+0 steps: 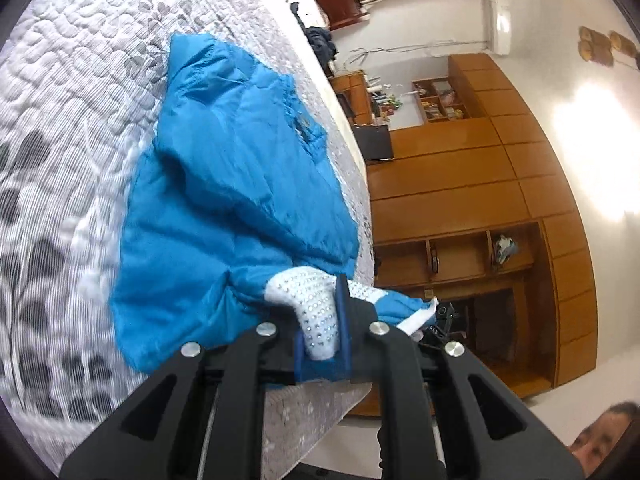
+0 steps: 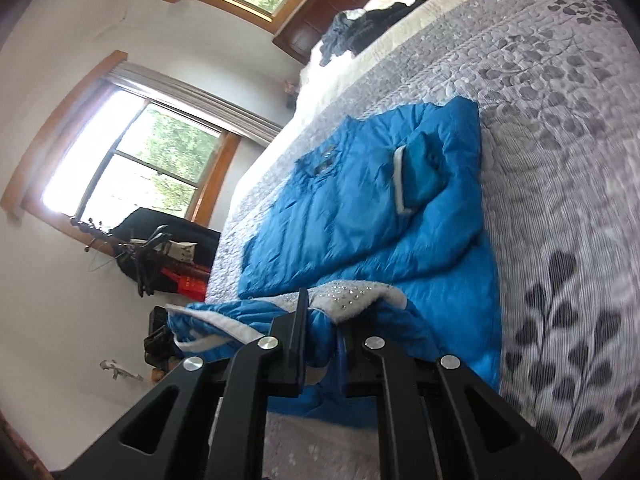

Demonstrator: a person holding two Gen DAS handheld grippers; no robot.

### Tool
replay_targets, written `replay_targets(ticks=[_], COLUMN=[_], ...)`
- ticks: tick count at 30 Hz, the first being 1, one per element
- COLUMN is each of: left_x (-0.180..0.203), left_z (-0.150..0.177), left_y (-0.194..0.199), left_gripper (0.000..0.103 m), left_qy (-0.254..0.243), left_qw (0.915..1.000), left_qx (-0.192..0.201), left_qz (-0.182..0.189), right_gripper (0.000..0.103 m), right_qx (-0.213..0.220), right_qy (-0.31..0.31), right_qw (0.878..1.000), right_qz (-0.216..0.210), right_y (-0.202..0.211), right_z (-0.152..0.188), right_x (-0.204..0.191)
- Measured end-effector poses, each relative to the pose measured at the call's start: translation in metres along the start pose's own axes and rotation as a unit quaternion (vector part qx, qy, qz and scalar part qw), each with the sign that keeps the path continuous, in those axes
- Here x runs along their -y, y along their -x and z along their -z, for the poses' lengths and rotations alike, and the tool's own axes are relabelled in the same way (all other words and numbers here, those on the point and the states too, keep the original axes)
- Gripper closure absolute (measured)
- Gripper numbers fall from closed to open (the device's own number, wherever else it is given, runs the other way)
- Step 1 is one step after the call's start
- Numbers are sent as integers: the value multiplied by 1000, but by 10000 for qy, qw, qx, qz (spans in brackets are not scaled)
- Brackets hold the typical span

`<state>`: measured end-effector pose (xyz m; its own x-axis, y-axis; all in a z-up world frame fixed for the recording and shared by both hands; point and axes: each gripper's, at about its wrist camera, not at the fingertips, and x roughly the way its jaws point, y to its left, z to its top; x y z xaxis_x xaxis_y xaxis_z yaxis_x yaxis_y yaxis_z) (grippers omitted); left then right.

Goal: Fold large clothes

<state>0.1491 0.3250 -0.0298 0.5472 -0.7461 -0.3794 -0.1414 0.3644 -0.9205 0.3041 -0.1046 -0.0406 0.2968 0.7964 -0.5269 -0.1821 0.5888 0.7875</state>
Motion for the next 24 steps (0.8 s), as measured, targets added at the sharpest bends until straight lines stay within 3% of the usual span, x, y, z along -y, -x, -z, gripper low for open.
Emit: replay_targets(ticks=[10,14,17,19,20,24], left_x=[-19,-23,-18,-8,-3,12], left_z=[-68,-82,-78,-72,-72,-69], left_y=[-40,-43,-31,-16,-9,10], left_gripper=[90,85,63,17,11,10], left_qy=[430,548,333,68,-65,-529], left_qw=[9976,9973,9989,9994,9990,9965], left_qx=[-141,-180,-136,109,236,396], left_qz=[-525,-445,-287,-317,-373,-513], right_gripper=[91,84,70,55,46,44], right_qx=[-254,-297,-300,-188,-87,44], right_qy=[-369,-587,-599,-355,-235,31], right_qw=[9981,9973,9977,9992,9997,9999], right_qz=[412,330,53,22,50,101], right_y=[-54,-60,-45,-31,-23,-5], right_z=[-52,-62,-64,-64,-64,-63], right_x=[39,50,43,31,25,13])
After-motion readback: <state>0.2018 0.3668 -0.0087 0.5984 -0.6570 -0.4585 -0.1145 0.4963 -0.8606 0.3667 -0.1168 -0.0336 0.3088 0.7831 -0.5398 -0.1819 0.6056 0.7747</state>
